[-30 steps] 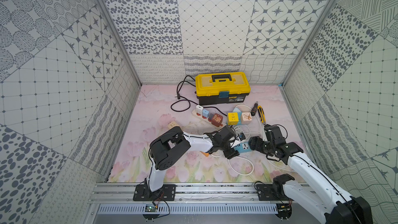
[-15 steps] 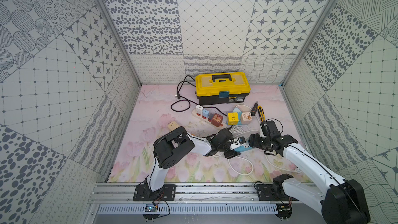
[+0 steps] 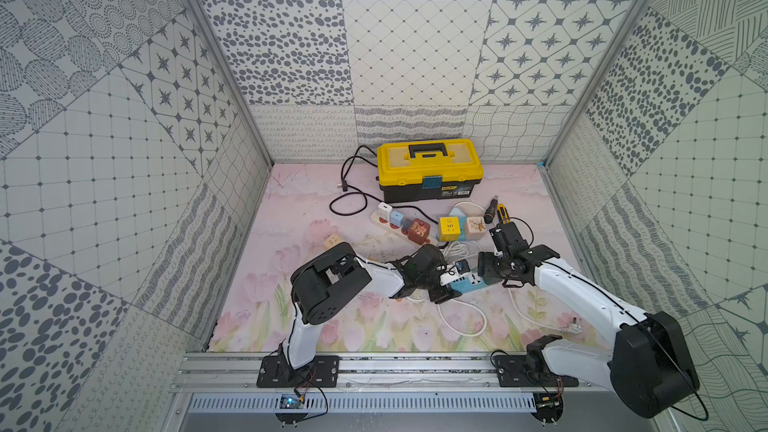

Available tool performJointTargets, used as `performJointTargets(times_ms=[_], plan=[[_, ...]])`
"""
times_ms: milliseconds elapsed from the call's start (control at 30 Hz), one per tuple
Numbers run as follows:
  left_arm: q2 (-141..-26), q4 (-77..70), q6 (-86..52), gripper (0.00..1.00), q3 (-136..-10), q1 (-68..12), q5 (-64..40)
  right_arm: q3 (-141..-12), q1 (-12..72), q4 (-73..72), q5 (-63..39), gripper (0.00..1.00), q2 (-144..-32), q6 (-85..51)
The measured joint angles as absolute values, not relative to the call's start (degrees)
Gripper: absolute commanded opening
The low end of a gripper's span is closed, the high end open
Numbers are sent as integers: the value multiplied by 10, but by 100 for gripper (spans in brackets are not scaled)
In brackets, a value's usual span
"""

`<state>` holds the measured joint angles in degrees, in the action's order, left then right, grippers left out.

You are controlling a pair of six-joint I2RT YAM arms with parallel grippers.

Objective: Pull the plug off the socket
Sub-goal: Remove the plug from the socket.

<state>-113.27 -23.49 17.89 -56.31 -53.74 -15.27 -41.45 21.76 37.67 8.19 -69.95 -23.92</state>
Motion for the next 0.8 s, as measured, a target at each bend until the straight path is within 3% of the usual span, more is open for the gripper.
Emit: performJointTargets(times_ms=[167, 333, 367, 400, 633, 800], plan=[[-1101, -196, 126, 71, -575, -529, -161, -415, 237, 377, 92, 56, -701, -237], [-1088, -186, -23, 48, -603, -495, -197, -415, 239, 378, 93, 51, -700, -235], [-1092, -187, -65, 92, -606, -486, -210, -415, 239, 378, 93, 51, -700, -235], [-1097, -189, -103, 99, -608, -480, -222, -415, 239, 378, 92, 51, -700, -235], [-1130, -222, -346, 100, -595, -465, -311, -415, 240, 380, 85, 51, -698, -235], [-1097, -161, -401, 100, -593, -469, -297, -413, 241, 383, 80, 52, -694, -233]])
